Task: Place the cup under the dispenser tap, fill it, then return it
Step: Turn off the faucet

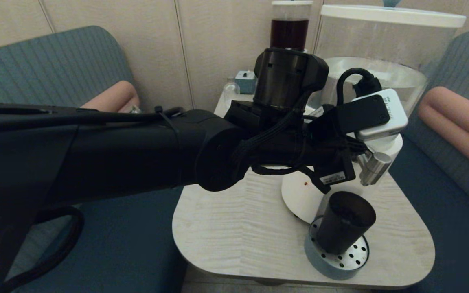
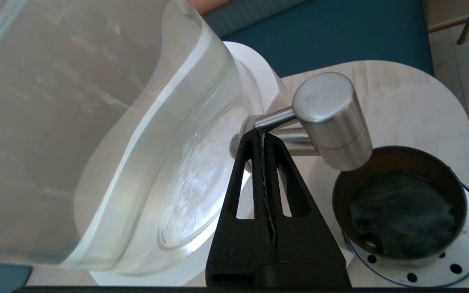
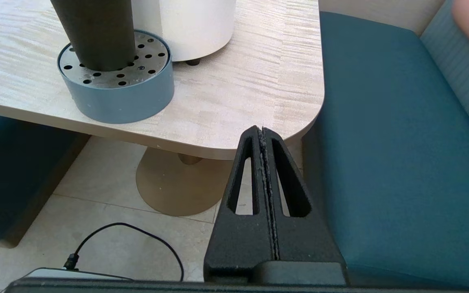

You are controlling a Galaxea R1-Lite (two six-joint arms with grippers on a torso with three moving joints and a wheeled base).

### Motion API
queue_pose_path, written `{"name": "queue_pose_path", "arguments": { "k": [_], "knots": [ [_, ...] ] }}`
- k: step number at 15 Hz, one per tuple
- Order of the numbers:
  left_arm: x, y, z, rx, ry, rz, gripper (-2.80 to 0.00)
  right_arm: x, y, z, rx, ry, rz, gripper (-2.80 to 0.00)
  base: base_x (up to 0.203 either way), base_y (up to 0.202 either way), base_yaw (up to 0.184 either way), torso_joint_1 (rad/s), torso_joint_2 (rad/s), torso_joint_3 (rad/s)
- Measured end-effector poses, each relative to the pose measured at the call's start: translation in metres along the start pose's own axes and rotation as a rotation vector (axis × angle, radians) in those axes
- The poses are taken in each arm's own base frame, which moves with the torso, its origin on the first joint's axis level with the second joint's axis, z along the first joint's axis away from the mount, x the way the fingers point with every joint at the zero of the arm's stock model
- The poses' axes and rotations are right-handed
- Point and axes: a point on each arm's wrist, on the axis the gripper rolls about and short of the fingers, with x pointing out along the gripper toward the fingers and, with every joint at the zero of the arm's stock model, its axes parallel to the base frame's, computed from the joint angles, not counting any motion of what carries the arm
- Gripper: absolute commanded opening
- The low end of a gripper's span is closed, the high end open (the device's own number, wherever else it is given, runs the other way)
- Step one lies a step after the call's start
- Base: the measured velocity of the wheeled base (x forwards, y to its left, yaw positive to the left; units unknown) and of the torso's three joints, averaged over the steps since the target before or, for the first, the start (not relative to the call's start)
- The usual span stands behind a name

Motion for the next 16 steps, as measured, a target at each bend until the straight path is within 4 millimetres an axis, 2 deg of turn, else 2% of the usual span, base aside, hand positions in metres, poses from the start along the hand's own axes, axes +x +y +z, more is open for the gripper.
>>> {"name": "queue_pose_path", "arguments": {
  "k": [10,13,16],
  "knots": [
    [0.004,0.000,0.001,0.005,-0.009,0.000,-2.80,0.000,0.000,0.000,0.000,0.000,-0.001,-2.80,0.000,0.000,0.000,0.000,0.00,0.000],
    [-0.004,0.003,0.007,0.002,-0.018,0.008,-2.80,0.000,0.000,0.000,0.000,0.000,-0.001,-2.80,0.000,0.000,0.000,0.000,0.00,0.000],
    [-0.023,0.008,0.021,0.009,-0.039,0.031,-2.80,0.000,0.000,0.000,0.000,0.000,-0.001,-2.80,0.000,0.000,0.000,0.000,0.00,0.000]
  ]
}}
